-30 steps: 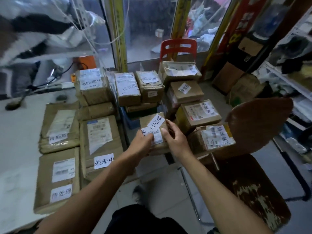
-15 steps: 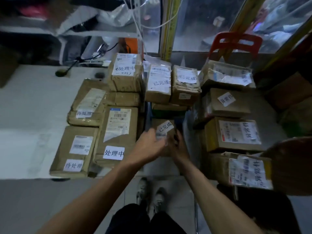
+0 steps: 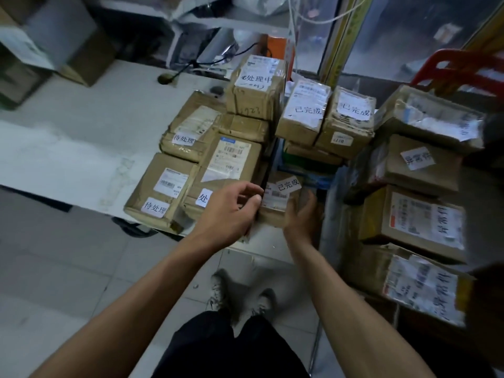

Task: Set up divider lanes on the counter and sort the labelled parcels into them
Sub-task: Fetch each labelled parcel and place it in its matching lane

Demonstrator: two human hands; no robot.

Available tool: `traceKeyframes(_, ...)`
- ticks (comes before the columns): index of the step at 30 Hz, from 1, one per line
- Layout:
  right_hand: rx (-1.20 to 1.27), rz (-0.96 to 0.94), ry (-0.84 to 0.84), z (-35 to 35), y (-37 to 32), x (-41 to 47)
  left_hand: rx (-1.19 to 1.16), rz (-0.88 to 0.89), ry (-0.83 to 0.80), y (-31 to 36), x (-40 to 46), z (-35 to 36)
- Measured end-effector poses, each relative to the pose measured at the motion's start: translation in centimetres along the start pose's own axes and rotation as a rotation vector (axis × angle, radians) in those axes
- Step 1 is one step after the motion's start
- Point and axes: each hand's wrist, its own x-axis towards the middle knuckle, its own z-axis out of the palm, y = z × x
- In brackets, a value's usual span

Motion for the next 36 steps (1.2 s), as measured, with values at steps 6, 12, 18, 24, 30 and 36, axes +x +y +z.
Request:
traceKeyframes(6, 0.127, -0.476, -0.012, -0.8, -12.2, -3.3, -0.111, 0.060, 0.135, -1.1, -0.6, -6.2)
traceKeyframes(12, -0.211, -0.836, -0.431, 10.9, -25.4, -8.9, 0.082, 0.003, 0.442, -7.2, -1.8, -20.2)
traceKeyframes(18, -0.770, -1.026, -0.583, 28.6, -26.7, -19.4, 0.394, -0.320, 0.465, -20.4, -7.2, -33.7)
traceKeyframes(24, -0.987, -1.076, -0.623, 39.4, -25.9, -26.7, 0.513, -0.476, 0.499, -29.5, -13.4, -43.6)
traceKeyframes(30, -1.086, -1.145, -0.610, 46.9, -30.1, -25.8, 0.595, -0.498, 0.513, -34.9, -10.3, -51.1)
traceKeyframes(36, -1.088, -1.171, -0.609, 56.3, -36.1, -22.5, 0.548, -0.478, 0.524, -38.8, -3.7, -57.8)
